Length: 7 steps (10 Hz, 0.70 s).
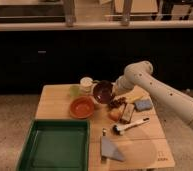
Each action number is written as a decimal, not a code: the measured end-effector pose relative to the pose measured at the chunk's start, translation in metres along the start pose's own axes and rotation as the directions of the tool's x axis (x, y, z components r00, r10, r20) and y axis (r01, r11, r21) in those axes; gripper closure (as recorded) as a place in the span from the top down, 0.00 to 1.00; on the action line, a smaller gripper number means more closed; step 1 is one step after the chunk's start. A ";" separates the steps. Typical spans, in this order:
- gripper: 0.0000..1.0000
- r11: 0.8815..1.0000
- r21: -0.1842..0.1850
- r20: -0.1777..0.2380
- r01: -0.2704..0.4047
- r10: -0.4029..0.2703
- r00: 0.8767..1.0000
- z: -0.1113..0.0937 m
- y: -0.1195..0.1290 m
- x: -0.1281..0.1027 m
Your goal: Stack bowls into tray
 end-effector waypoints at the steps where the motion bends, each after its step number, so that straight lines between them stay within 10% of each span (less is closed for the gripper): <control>1: 0.03 1.000 0.005 0.004 0.000 0.000 1.000 0.001 0.000 -0.001; 7: 0.03 0.998 0.006 0.056 0.069 -0.069 0.996 0.008 -0.042 -0.025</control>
